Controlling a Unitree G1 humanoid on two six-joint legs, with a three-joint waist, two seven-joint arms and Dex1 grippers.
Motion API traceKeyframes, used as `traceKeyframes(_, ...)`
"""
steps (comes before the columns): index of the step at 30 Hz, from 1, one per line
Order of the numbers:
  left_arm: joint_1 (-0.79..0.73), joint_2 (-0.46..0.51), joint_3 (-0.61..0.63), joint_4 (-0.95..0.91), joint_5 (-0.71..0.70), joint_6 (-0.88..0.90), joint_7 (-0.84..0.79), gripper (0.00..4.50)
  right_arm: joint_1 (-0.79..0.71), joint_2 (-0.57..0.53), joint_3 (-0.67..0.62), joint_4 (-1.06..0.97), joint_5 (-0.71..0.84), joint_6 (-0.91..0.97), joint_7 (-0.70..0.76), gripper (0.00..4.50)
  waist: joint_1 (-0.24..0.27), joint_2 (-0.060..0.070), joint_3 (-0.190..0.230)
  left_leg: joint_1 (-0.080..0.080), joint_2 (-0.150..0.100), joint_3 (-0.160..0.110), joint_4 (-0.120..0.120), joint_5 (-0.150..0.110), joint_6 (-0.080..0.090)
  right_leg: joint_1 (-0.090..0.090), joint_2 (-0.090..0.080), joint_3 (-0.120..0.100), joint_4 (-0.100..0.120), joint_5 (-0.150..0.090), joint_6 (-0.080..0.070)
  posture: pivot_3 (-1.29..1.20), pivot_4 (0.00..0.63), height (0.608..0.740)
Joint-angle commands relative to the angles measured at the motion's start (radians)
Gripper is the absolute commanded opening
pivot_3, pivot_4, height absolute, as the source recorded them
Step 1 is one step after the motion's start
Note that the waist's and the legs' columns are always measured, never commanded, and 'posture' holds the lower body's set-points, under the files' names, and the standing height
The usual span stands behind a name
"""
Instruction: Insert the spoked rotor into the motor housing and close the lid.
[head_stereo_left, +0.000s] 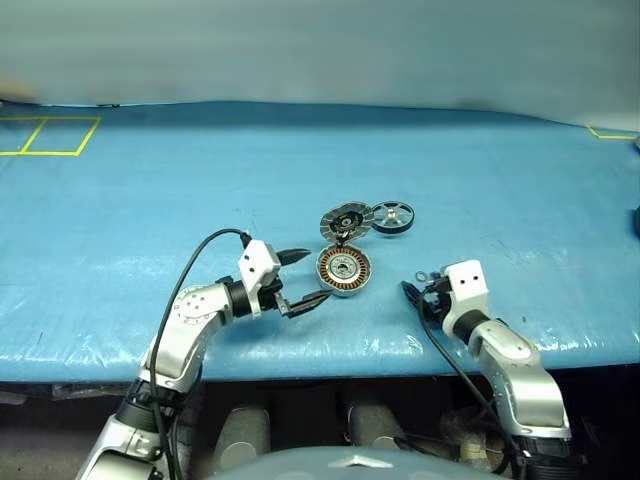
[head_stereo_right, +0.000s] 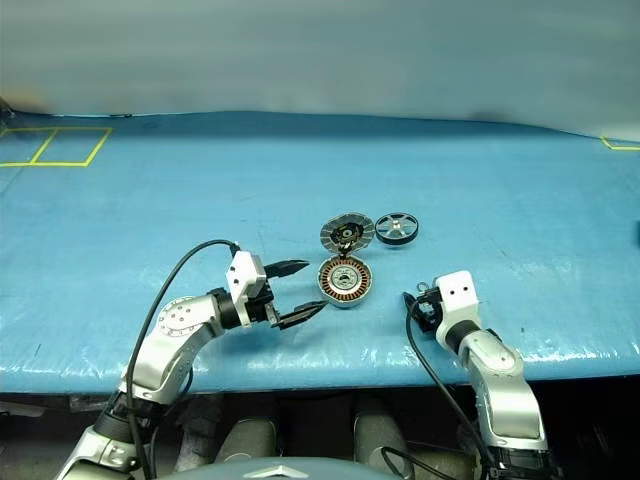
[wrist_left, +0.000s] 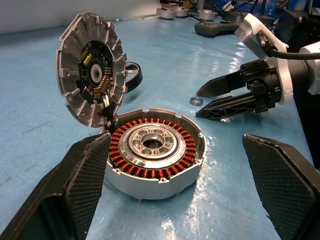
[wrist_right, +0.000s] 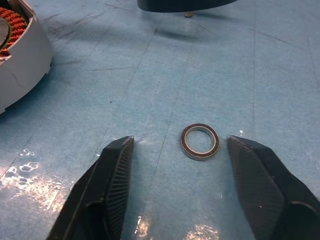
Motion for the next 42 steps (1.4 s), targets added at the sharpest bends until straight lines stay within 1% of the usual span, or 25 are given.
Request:
traceKeyframes(1, 0.000, 0.003, 0.015, 0.002, 0.002, -0.032, -0.002, 4.50, 0.004, -0.002, -0.011, 0.020, 0.011, -0.007, -0.025, 2.05, 0.001, 0.000, 0.000, 0.000, 0.000, 0.000, 0.000, 0.000, 0.000, 0.000, 0.000, 0.000, 0.000, 0.000, 0.000, 0.00, 0.150, 0.740)
traceKeyframes(5, 0.001, 0.004, 0.016, 0.019, 0.003, -0.048, -0.007, 4.50, 0.001, -0.005, -0.004, 0.039, 0.010, -0.013, -0.037, 0.75, 0.001, 0.000, 0.000, 0.000, 0.000, 0.000, 0.001, 0.000, 0.000, 0.001, 0.000, 0.000, 0.000, 0.000, 0.000, 0.00, 0.150, 0.740)
traceKeyframes(11, 0.011, 0.012, 0.024, 0.023, -0.002, -0.059, -0.011, 4.50, 0.018, -0.009, -0.001, 0.009, 0.034, -0.009, -0.029, 0.73, 0.001, 0.000, 0.000, 0.000, 0.000, 0.000, 0.001, 0.000, 0.000, 0.001, 0.000, 0.000, 0.000, 0.000, 0.000, 0.00, 0.150, 0.740)
traceKeyframes(18, 0.017, 0.024, 0.027, 0.012, -0.014, -0.055, -0.016, 4.50, 0.010, 0.008, 0.002, -0.138, 0.117, -0.004, -0.008, 0.73, 0.000, 0.001, 0.000, 0.000, 0.000, 0.000, 0.000, 0.000, 0.000, 0.000, 0.000, 0.000, 0.000, 0.000, 0.000, 0.00, 0.150, 0.740)
traceKeyframes(23, 0.006, 0.022, 0.028, -0.013, -0.033, -0.042, -0.025, 4.50, -0.002, -0.032, 0.075, -0.278, 0.183, 0.046, 0.060, 0.73, 0.000, 0.001, 0.000, 0.000, 0.000, 0.000, 0.000, 0.000, 0.000, 0.000, 0.000, 0.000, 0.000, 0.000, 0.000, 0.00, 0.150, 0.740)
traceKeyframes(25, 0.006, 0.021, 0.030, -0.027, -0.043, -0.032, -0.027, 4.50, -0.006, -0.051, 0.097, -0.310, 0.202, 0.064, 0.077, 0.73, 0.001, 0.001, 0.000, 0.000, 0.000, 0.000, 0.000, 0.000, 0.000, 0.000, 0.000, 0.000, 0.000, 0.000, 0.000, 0.00, 0.150, 0.740)
traceKeyframes(27, 0.008, 0.031, 0.025, -0.045, -0.044, -0.026, -0.032, 4.50, -0.020, -0.077, 0.152, -0.328, 0.200, 0.082, 0.101, 0.73, 0.001, 0.001, 0.000, 0.000, 0.000, 0.000, 0.000, 0.000, 0.000, 0.000, 0.000, 0.000, 0.000, 0.000, 0.000, 0.00, 0.150, 0.740)
traceKeyframes(30, 0.013, 0.031, 0.022, -0.054, -0.045, -0.025, -0.026, 4.50, -0.047, -0.083, 0.198, -0.312, 0.193, 0.085, 0.102, 0.73, 0.000, 0.001, 0.000, 0.000, 0.000, 0.000, 0.000, 0.000, 0.000, 0.000, 0.000, 0.000, 0.000, 0.000, 0.000, 0.00, 0.150, 0.740)
traceKeyframes(34, 0.032, 0.029, 0.003, -0.069, -0.048, -0.027, -0.032, 4.50, -0.097, -0.072, 0.235, -0.242, 0.172, 0.068, 0.088, 0.73, -0.001, 0.001, 0.000, 0.000, 0.000, 0.000, 0.001, 0.000, 0.000, 0.000, 0.000, 0.000, 0.000, 0.000, 0.000, 0.00, 0.150, 0.740)
traceKeyframes(38, 0.048, 0.035, -0.001, -0.054, -0.037, -0.042, -0.041, 4.50, -0.174, -0.052, 0.260, -0.157, 0.160, 0.050, 0.086, 0.73, 0.000, 0.001, 0.000, -0.001, 0.000, 0.000, 0.001, 0.000, 0.000, 0.000, 0.000, 0.000, 0.000, 0.000, 0.000, 0.00, 0.150, 0.740)
traceKeyframes(42, 0.061, 0.041, 0.004, -0.019, -0.033, -0.067, -0.061, 4.50, -0.215, -0.052, 0.284, -0.090, 0.140, 0.038, 0.093, 0.73, 0.000, 0.001, 0.000, -0.001, 0.000, 0.000, 0.001, 0.000, 0.000, 0.000, 0.000, 0.000, 0.000, 0.000, 0.000, 0.00, 0.150, 0.740)
